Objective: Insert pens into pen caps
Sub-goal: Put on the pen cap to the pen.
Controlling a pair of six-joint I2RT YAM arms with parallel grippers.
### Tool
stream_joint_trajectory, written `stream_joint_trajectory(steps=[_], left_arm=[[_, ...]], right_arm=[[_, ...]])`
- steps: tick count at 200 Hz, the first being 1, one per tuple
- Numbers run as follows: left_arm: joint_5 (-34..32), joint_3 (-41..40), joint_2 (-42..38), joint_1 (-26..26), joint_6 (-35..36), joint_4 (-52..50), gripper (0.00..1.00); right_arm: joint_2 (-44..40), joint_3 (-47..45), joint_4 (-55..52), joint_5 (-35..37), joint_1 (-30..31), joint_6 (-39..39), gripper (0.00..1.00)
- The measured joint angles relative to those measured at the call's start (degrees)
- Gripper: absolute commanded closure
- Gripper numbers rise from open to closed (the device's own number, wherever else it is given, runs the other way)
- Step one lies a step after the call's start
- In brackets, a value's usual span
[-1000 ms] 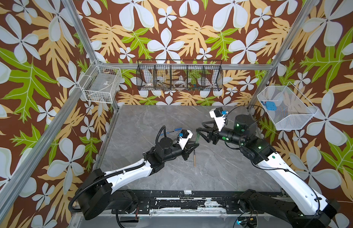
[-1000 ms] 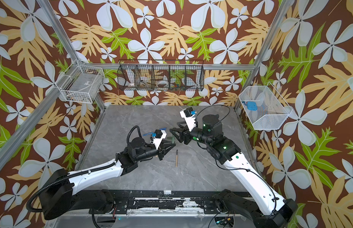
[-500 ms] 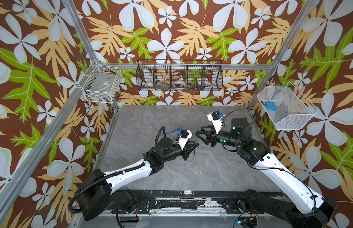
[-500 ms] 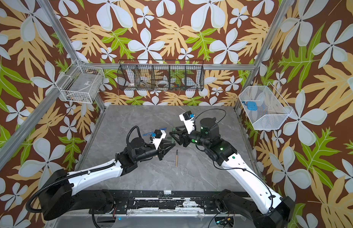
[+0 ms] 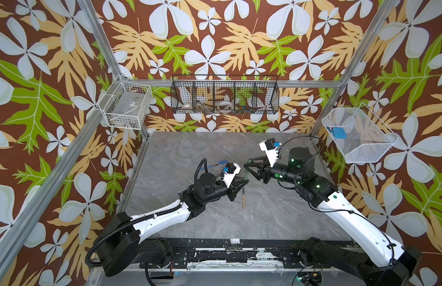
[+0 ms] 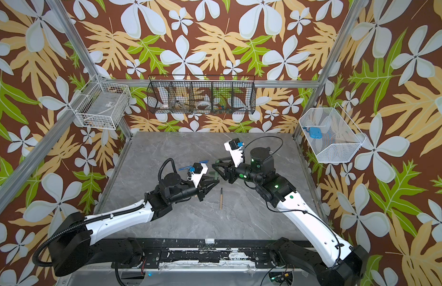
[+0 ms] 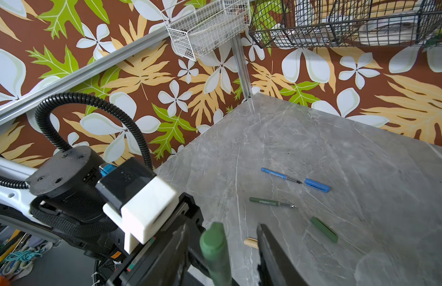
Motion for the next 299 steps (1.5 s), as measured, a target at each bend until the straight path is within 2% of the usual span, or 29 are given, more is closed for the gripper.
stream_joint_trajectory(steps=[22,43,117,170,299], left_arm=[[-0.20,0.00,0.00,0.00,0.02,0.07,1.00],[-0.92,0.04,0.00,0.00,0.00,-0.04,1.00],[-4.57,7.89,1.03,0.00,1.81,-6.69,1.00],[-6.14,12.94,3.89,0.48,4.76,-10.40,1.00],[-0.48,16.59,5.62,2.54,4.94,-15.74,1.00]], right_arm=[[0.15,-0.55,0.20,-0.57,0.00,0.11,0.80],[0.15,-1.25,0.92,-1.18,0.00,0.02,0.89],[-0.55,-4.11,10.82,0.17,-0.70,-0.07,1.00],[-0.07,-5.14,14.10,1.75,-1.36,-0.68,1.00],[-1.25,-10.67,20.94,3.76,-1.60,1.84,1.00]])
